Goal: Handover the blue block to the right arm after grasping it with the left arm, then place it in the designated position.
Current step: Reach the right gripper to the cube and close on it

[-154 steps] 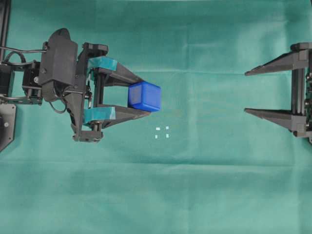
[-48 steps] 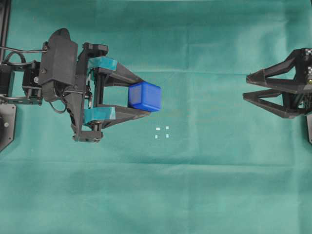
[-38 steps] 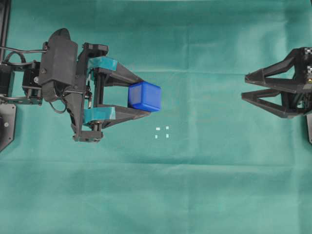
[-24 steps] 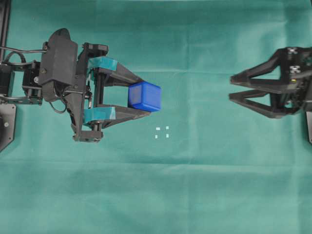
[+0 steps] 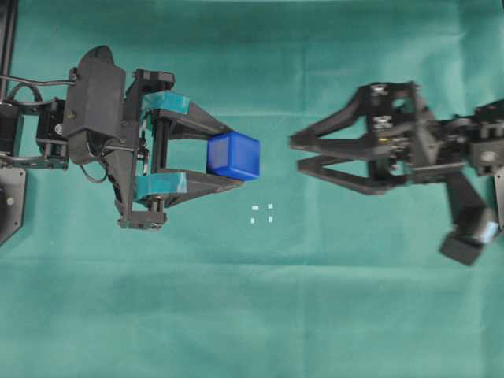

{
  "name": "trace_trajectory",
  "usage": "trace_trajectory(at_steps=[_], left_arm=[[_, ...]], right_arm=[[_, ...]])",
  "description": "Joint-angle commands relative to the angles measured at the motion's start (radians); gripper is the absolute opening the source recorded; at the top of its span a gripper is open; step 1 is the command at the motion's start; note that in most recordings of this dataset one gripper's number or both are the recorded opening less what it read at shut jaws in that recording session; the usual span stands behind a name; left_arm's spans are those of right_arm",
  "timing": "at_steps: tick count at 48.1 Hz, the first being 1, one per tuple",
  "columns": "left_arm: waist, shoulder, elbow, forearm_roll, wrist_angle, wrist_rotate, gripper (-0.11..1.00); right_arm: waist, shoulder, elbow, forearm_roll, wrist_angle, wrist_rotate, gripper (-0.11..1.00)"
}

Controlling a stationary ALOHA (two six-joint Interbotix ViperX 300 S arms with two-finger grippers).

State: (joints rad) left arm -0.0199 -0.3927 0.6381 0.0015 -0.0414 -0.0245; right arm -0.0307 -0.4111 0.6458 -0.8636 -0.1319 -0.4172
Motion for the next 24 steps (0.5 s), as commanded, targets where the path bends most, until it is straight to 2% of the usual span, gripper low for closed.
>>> trace_trajectory(at_steps=[1, 24], left_arm=[[-0.002, -0.014, -0.012, -0.002, -0.006, -0.002, 0.47], [0.0, -0.014, -0.014, -0.002, -0.005, -0.002, 0.47]], right_arm=[[-0.002, 0.034, -0.061, -0.002, -0.015, 0.0, 0.91], [-0.002, 0.213, -0.229, -0.006, -0.041, -0.003, 0.91]])
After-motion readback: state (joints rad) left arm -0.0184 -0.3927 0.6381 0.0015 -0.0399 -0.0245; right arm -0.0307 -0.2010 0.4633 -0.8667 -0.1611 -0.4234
